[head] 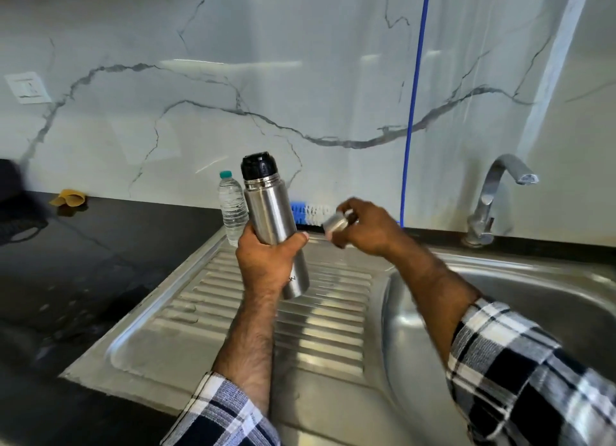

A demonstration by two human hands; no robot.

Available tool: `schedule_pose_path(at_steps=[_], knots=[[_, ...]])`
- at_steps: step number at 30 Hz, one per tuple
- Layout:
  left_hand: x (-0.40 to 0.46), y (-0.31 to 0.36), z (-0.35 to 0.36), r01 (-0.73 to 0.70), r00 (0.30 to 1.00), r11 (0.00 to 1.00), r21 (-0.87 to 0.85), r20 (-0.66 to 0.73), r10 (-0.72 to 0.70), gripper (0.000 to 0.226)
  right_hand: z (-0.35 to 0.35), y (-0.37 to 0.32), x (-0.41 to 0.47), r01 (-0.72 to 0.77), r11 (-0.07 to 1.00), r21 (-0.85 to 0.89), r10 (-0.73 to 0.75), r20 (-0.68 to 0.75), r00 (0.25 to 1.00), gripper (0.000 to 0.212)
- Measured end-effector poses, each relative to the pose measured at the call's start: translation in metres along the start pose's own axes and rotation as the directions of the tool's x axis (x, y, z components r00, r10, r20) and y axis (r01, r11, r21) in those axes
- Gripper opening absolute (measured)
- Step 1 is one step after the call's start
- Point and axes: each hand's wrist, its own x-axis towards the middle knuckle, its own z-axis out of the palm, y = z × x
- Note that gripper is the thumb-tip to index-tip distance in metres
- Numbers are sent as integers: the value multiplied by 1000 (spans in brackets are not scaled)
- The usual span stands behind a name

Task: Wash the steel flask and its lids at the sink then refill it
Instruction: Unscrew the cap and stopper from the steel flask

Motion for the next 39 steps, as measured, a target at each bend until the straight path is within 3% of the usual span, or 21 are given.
schedule_pose_path(at_steps=[3, 7, 14, 17, 21, 24, 27, 30, 33, 36, 39], knots=[[2, -3, 2, -27, 1000, 1000, 12, -13, 28, 77, 30, 18, 0, 26, 981, -192, -12, 77, 997, 48], [1, -3, 4, -65, 998, 995, 71, 8, 65, 69, 47, 19, 7, 30, 901, -432, 49, 172, 984, 62], [-4, -6, 8, -111, 993, 988, 110, 39, 107, 66, 53, 22, 10, 4, 874, -487, 117, 219, 969, 88], [-5, -7, 9, -114, 993, 989, 94, 53, 109, 66, 31, 25, -3, 16, 907, -421, 62, 172, 983, 92], [-17, -2, 15, -115, 985, 993, 32, 137, 109, 58, -32, 27, -34, 23, 969, -248, -49, -100, 994, 40], [-40, 3, 29, -143, 956, 990, -5, 258, 139, 53, -80, 24, -68, 89, 996, 7, -81, -348, 934, 17], [-70, 8, 48, -175, 901, 984, -27, 398, 171, 54, -103, 10, -95, 219, 960, 174, -123, -443, 888, 18], [-87, 3, 61, -242, 831, 970, -15, 513, 215, 57, -106, -8, -107, 298, 936, 185, -208, -393, 896, 39], [-92, 2, 66, -299, 781, 954, 11, 578, 238, 61, -106, -17, -111, 281, 958, -55, -280, -378, 882, 54], [-96, 7, 64, -355, 763, 934, 44, 591, 262, 60, -105, -19, -112, 170, 913, -370, -338, -455, 824, 55], [-99, 11, 61, -364, 736, 931, 35, 623, 265, 57, -102, -18, -111, 75, 890, -451, -326, -511, 796, 60]])
